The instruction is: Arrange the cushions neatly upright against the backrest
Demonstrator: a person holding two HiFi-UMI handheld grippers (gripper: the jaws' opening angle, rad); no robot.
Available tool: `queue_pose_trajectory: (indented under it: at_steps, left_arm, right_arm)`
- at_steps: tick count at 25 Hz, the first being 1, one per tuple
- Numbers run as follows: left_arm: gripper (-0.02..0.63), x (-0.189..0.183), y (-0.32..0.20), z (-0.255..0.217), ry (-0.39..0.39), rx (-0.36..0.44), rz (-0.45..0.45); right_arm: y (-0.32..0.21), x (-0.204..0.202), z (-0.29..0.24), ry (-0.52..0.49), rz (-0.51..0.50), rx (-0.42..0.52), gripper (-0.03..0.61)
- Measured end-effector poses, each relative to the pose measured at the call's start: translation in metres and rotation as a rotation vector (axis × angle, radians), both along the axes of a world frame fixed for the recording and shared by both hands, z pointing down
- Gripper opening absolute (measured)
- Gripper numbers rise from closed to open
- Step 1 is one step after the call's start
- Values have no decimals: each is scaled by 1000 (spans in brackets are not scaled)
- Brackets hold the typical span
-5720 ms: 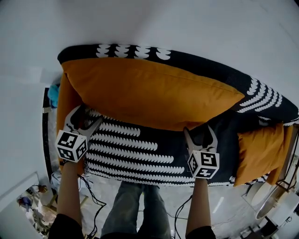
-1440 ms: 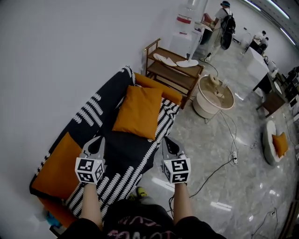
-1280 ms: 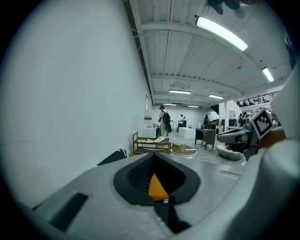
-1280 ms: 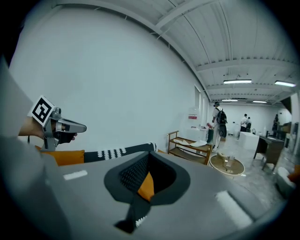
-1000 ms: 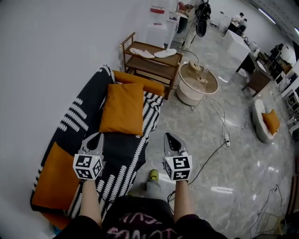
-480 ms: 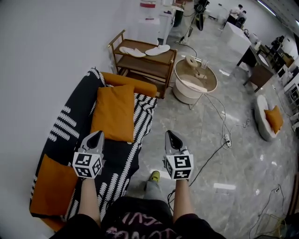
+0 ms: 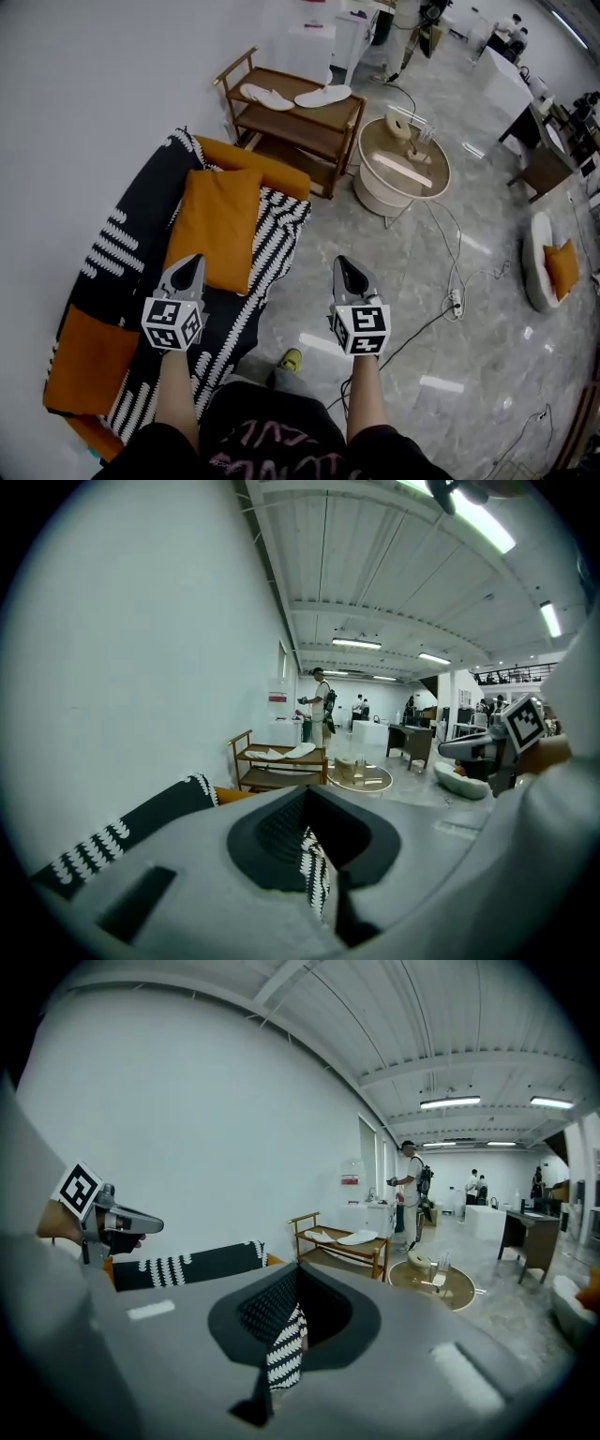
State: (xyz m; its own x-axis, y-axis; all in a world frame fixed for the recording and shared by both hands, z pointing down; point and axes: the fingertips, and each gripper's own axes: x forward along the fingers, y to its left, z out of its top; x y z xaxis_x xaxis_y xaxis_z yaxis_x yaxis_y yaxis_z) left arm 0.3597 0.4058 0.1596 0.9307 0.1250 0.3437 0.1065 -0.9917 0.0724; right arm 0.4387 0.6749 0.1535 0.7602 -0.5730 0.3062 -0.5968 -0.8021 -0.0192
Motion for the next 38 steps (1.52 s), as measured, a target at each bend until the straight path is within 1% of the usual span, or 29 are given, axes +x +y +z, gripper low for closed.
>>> queue_pose_trajectory:
  at_steps: [6,13,16,25,29,33,38]
  left_arm:
    - [-3,27,6,6,-18,23,-43]
    - [-3,62,-11,17,-12,-13,-101]
    - [-3,77,-23,27,-15,-31,-122]
    - [-3,119,-101,65,-45,-101,-255]
    - [-3,125,-146,75,-61,-127,-320]
    - [-3,129,-190,80,-70,-139,-379]
    - [-3,135,-232,94,-93,-150,-425]
  right_arm:
    - [-5,38,6,-10,-66,9,9]
    - [-22,78,14,-18,-116,-15,9]
    - [-38,99,21,-22,-136,-27,9]
    - [-142,168,42,-42,-291,-99,9]
    - [-202,192,45,-46,-365,-123,9]
    - [-257,206,45,-48,-445,-149,9]
    - [-297,226,51,-55,-503,-189,9]
